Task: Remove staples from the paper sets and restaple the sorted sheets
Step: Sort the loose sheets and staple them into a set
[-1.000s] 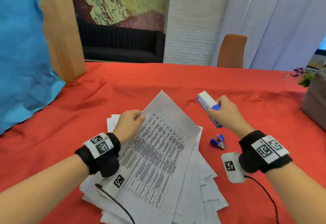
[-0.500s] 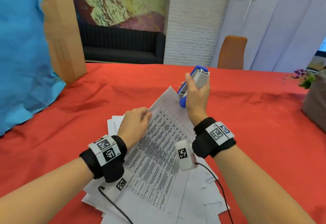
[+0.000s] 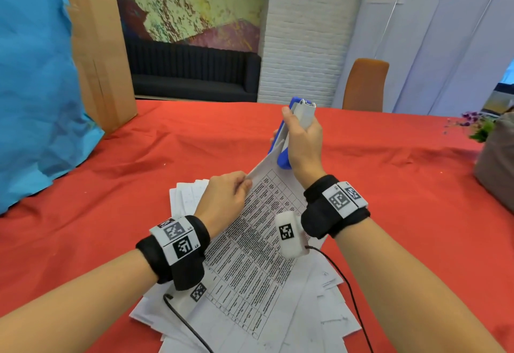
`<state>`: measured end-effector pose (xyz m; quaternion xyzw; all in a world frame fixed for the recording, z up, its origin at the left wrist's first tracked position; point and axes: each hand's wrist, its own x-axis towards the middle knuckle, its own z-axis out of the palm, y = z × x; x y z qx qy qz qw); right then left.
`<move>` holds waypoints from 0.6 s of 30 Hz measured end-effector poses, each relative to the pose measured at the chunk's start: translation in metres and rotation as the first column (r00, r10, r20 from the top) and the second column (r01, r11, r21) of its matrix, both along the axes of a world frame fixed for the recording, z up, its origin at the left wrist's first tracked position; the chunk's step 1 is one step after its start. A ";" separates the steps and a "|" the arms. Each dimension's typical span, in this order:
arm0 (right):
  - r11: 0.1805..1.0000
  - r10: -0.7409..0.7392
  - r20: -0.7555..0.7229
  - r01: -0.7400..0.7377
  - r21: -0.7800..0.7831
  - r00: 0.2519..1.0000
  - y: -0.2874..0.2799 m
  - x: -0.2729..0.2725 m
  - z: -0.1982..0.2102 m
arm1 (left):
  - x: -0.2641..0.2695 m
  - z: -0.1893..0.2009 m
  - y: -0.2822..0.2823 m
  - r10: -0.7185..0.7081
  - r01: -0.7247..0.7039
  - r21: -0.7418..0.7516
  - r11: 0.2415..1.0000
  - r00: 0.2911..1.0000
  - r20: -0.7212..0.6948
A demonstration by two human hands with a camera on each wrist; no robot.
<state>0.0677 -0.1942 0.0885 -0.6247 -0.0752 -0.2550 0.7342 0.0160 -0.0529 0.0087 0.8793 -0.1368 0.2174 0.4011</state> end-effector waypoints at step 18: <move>0.970 -0.122 -0.277 0.173 0.171 0.953 -0.054 0.027 0.013 | 0.027 0.007 0.064 0.163 -0.152 0.070 0.986 0.968 -0.192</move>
